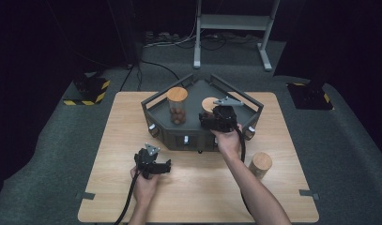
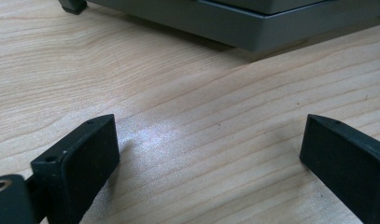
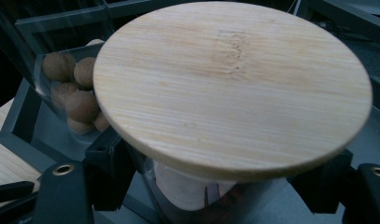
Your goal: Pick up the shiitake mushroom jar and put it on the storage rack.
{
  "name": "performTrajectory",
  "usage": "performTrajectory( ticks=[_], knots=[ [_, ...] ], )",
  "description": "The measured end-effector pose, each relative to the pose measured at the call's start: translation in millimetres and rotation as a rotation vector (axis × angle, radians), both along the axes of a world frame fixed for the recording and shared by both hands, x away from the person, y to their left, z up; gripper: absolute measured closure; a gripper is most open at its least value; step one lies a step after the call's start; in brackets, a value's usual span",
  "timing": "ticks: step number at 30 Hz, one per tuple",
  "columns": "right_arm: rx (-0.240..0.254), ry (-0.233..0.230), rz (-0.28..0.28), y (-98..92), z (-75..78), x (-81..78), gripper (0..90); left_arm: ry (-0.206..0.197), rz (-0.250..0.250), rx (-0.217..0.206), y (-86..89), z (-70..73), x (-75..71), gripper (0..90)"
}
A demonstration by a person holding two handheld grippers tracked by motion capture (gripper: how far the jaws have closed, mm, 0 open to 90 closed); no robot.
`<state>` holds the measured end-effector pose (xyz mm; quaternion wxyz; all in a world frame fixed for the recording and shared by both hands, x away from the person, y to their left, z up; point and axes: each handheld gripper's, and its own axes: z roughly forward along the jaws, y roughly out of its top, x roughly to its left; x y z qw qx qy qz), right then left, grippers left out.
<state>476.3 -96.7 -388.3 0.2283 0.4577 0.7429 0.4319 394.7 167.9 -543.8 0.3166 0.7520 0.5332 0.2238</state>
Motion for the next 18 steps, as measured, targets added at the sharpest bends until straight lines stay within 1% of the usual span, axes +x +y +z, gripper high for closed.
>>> performTrajectory(
  ticks=[5,18],
  knots=[
    [-0.007,-0.001,0.001,3.6,-1.5,1.6,25.4,0.0,0.001,-0.001,0.0,0.0,0.0,4.5],
    [-0.025,0.017,0.008,9.7,-8.1,3.0,25.4,0.0,0.001,0.0,-0.1,0.0,0.0,4.4]
  ],
)
